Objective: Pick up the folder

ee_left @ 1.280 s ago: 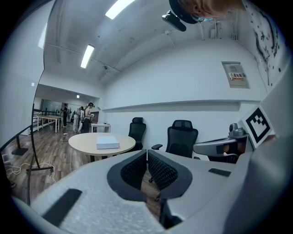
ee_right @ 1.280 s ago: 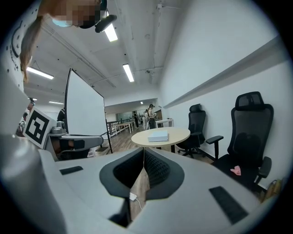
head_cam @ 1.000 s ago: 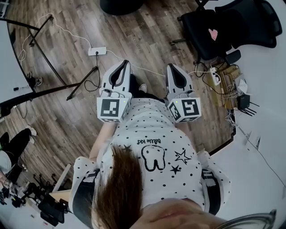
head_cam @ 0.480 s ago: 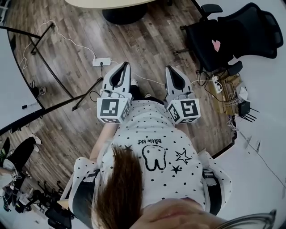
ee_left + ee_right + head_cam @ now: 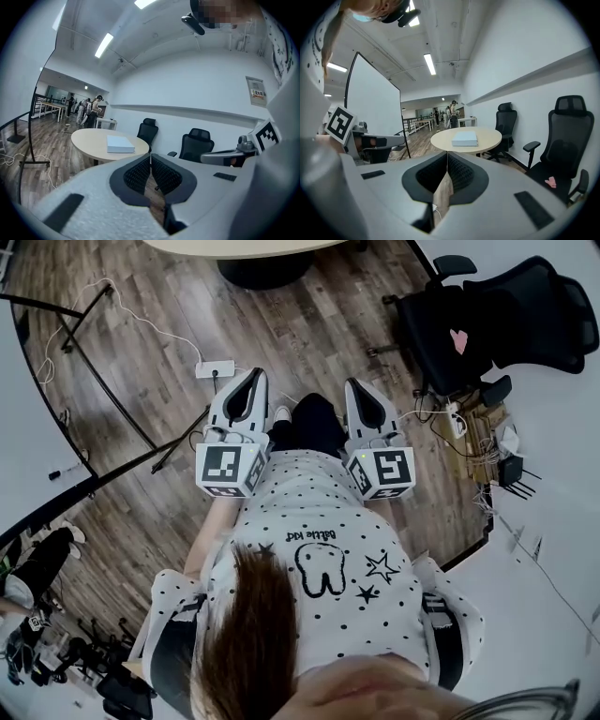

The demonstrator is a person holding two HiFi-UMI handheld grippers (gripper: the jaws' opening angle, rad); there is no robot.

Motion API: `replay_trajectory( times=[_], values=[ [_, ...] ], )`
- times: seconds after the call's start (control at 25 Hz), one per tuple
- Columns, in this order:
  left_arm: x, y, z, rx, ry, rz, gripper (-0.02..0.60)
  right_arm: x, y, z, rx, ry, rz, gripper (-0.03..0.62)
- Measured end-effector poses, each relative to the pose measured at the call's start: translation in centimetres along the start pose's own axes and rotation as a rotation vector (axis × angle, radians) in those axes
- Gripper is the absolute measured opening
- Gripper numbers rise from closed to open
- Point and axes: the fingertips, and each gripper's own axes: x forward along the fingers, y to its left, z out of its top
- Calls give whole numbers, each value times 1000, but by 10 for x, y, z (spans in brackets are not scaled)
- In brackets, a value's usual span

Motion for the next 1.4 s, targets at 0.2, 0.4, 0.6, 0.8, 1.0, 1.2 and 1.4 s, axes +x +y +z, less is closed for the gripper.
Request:
replay_trajectory(
  times=[0.2, 0.4, 0.6, 0.8, 1.0, 1.2, 1.4],
  values=[
    [8, 5, 3, 0, -9, 2, 23, 13, -7, 0, 0, 17, 1, 8],
    [20, 27, 7, -22, -15, 43, 23, 41, -8, 3, -11, 30, 23, 8],
    [50, 52, 15, -34, -17, 81, 23, 80, -23, 12, -12, 44, 46, 8],
    [90, 70, 29, -43, -21, 106, 23, 128, -48, 32, -17, 48, 69, 8],
    [139, 80, 46, -48, -40, 136, 23, 172, -83, 59, -39, 43, 99, 8],
    [180, 90, 59, -48, -57, 164, 23, 210, -111, 78, -50, 32, 128, 8],
    [224, 98, 75, -30, -92, 183, 23, 240, -143, 94, -60, 21, 145, 8]
  ],
)
